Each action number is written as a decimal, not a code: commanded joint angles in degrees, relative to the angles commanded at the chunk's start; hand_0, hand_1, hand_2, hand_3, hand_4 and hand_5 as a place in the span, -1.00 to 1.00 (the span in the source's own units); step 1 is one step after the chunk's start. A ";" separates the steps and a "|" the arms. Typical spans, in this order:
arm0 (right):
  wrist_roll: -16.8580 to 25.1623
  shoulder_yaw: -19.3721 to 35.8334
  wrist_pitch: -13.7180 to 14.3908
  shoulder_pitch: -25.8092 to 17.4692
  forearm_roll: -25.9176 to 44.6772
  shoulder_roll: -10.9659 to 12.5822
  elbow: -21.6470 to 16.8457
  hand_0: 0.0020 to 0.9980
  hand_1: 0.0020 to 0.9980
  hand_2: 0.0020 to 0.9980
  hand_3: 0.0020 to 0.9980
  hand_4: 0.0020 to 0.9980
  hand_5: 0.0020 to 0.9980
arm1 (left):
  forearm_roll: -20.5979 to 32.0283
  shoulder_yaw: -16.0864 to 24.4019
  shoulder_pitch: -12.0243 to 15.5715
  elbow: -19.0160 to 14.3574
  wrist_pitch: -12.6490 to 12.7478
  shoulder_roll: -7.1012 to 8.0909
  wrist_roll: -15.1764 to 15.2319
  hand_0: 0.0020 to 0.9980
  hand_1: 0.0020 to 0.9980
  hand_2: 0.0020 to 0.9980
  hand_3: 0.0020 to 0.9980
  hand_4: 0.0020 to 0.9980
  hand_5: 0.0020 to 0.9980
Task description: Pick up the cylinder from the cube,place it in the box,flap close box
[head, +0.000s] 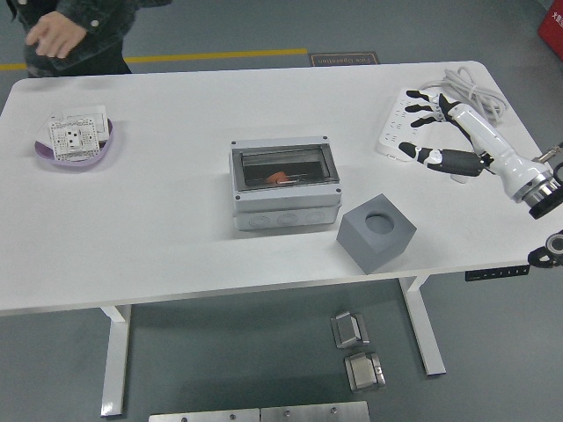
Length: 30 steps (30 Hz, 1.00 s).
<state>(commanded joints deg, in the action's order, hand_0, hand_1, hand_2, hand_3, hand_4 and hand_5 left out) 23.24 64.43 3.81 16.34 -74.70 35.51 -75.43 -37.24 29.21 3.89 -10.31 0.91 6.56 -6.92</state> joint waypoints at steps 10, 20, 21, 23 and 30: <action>4.41 4.50 -1.30 -8.52 17.09 -3.80 0.87 0.51 0.38 0.56 0.72 0.68 0.08 | -0.09 -0.38 -0.06 0.00 -0.02 0.46 0.26 0.32 0.32 0.13 0.20 0.22 -0.51; 4.87 1.41 -3.05 -8.61 28.75 -4.63 0.28 0.51 0.39 0.56 0.64 0.69 0.16 | 0.99 -1.65 -0.23 0.00 0.07 1.44 0.70 0.32 0.32 0.13 0.20 0.22 -0.52; 4.81 1.48 -3.12 -8.67 29.06 -4.67 -0.01 0.51 0.39 0.56 0.64 0.69 0.16 | 1.15 -1.79 -0.18 0.00 0.08 1.43 0.76 0.32 0.32 0.13 0.20 0.22 -0.52; 4.62 1.97 -3.10 -8.85 28.71 -4.70 -0.69 0.51 0.40 0.56 0.64 0.70 0.22 | 1.88 -2.42 -0.07 0.00 0.14 1.33 0.97 0.33 0.32 0.13 0.20 0.23 -0.50; 2.85 4.90 -1.88 -9.17 21.94 -4.05 -3.37 0.52 0.41 0.57 0.63 0.70 0.22 | 2.80 -3.00 -0.23 0.00 0.27 1.13 1.45 0.33 0.32 0.13 0.20 0.24 -0.50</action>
<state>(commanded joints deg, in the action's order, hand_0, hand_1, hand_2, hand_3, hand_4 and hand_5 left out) 26.10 69.33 1.92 7.17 -52.75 31.46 -78.80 -34.43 26.21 3.66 -10.31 1.17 7.69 -5.47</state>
